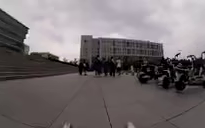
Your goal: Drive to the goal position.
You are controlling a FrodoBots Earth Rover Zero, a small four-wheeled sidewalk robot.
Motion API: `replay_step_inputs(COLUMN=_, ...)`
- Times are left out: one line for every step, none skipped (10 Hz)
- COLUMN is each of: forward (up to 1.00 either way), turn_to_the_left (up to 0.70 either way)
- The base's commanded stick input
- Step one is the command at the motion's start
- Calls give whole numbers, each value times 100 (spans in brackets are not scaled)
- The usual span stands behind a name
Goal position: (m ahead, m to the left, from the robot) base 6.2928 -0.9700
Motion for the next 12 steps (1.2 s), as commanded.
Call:
replay_step_inputs(forward=70, turn_to_the_left=-14)
replay_step_inputs(forward=70, turn_to_the_left=-13)
replay_step_inputs(forward=70, turn_to_the_left=-11)
replay_step_inputs(forward=70, turn_to_the_left=-9)
replay_step_inputs(forward=70, turn_to_the_left=-6)
replay_step_inputs(forward=70, turn_to_the_left=-1)
replay_step_inputs(forward=70, turn_to_the_left=0)
replay_step_inputs(forward=70, turn_to_the_left=0)
replay_step_inputs(forward=70, turn_to_the_left=0)
replay_step_inputs(forward=70, turn_to_the_left=0)
replay_step_inputs(forward=70, turn_to_the_left=0)
replay_step_inputs(forward=70, turn_to_the_left=0)
